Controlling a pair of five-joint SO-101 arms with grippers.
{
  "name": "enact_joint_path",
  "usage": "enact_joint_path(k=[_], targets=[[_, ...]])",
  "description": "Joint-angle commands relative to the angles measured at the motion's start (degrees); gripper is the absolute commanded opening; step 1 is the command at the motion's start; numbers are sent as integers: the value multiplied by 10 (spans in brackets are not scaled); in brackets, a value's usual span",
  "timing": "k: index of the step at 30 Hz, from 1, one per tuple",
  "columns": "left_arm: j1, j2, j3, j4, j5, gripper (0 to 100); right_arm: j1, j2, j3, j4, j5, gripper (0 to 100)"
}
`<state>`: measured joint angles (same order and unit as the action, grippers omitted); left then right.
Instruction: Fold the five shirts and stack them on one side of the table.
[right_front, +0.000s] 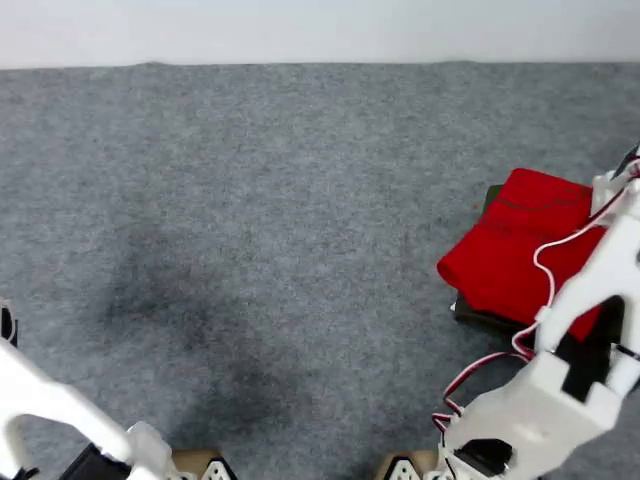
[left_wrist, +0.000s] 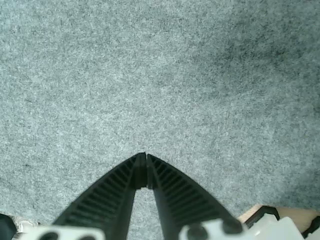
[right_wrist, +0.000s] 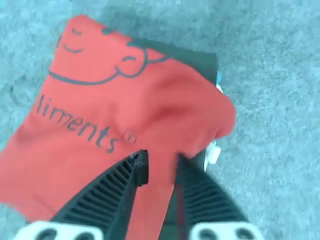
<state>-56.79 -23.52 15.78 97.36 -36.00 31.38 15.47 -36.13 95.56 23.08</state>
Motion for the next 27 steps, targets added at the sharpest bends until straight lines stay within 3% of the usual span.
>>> enact_joint_path(k=[1,9,21,27], targets=[[3,-19,-3,5,3,8,29,43,-8,-60,8,27],[3,-19,-2,14,4,8,72,181,-11,-180,9,9],[11,-40,-15,31,6,7,-20,51,-149,74,7,9],[71,-178,-12,31,37,7,-43,-45,-88,74,5,9]])
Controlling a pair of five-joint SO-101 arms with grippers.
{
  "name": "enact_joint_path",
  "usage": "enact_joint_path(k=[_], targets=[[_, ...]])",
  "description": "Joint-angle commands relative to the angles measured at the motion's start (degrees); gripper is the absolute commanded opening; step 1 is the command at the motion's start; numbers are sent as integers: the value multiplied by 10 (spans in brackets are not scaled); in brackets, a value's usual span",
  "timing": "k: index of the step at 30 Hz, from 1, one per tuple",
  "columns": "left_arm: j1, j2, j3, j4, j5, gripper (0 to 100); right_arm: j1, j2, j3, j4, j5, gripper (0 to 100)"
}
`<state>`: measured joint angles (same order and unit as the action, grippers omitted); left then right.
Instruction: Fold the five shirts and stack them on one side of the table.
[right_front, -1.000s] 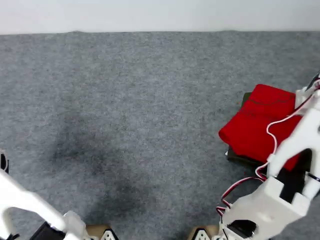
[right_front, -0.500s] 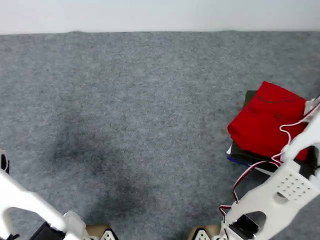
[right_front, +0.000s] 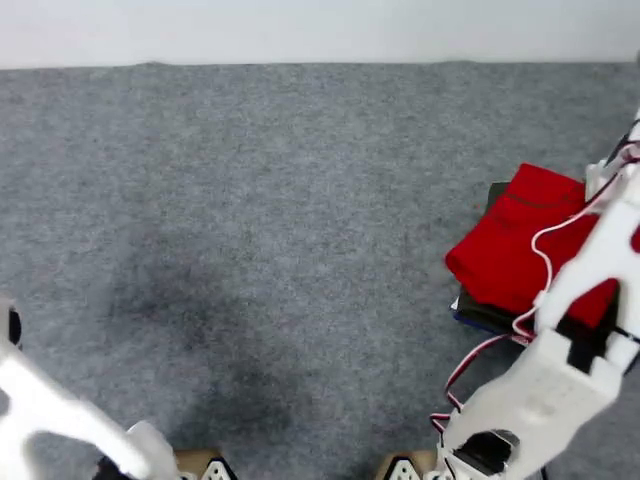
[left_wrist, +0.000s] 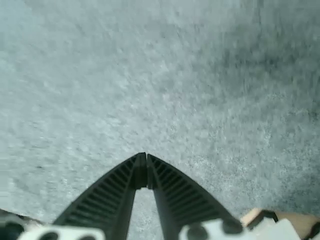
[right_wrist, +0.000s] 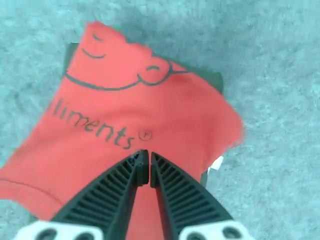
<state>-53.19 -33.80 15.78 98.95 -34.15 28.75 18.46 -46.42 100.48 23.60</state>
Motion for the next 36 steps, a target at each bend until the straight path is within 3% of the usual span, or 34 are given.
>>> enact_joint_path(k=[1,8,18,23,30,36], targets=[[52,-99,-11,15,26,7,-22,-96,35,25,0,9],[155,-197,71,4,90,8,-73,-278,265,24,-11,9],[291,-332,200,-82,317,37,-151,-481,578,-1,-246,9],[343,-447,334,-143,324,6,-158,-560,729,-106,-293,9],[375,-702,547,-225,324,6,-158,-725,935,-256,-295,9],[375,-679,596,-255,352,6,-164,-878,1090,-327,-287,9]])
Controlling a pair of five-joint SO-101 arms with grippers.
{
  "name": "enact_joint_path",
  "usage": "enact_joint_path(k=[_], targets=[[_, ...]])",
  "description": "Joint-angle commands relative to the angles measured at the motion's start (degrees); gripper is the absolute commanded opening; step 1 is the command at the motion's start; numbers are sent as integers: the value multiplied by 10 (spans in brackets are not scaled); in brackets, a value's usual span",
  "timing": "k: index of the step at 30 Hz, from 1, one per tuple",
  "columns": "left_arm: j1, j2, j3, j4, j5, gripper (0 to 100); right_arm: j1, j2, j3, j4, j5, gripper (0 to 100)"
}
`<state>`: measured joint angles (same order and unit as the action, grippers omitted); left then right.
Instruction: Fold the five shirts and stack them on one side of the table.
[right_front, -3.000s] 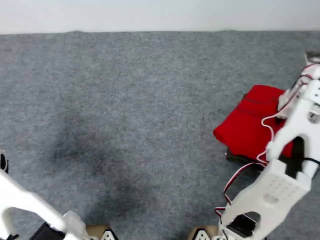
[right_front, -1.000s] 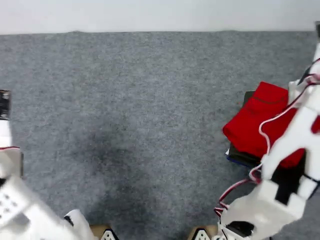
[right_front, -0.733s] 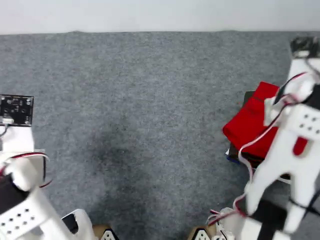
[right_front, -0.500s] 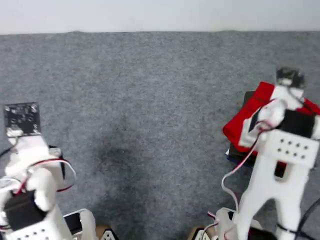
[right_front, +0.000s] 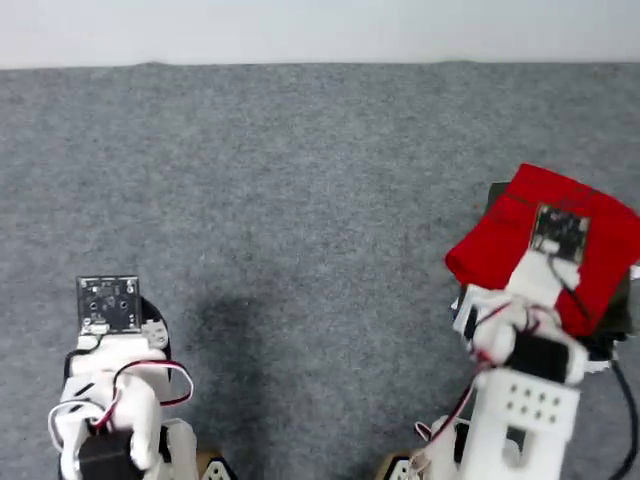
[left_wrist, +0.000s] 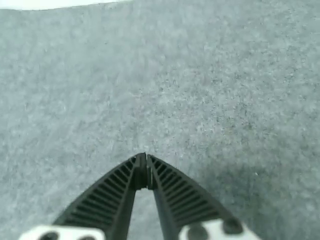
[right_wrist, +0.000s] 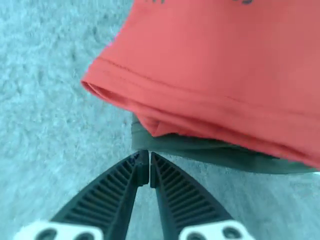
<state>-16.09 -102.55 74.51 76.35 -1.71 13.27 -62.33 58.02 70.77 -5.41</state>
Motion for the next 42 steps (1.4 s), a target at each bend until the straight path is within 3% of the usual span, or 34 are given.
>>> enact_joint_path(k=[1,6,13,18,27,42], targets=[[4,9,21,-35,38,6,-15,-94,70,-34,16,9],[25,9,104,-63,47,6,-42,-218,189,-36,47,9],[131,9,160,-112,82,5,-83,-421,350,-29,50,9],[147,9,221,-152,80,5,-122,-401,385,-28,46,9],[149,10,220,-86,84,6,-121,-398,385,5,47,9],[152,9,220,-84,84,6,-124,-403,385,35,48,9]])
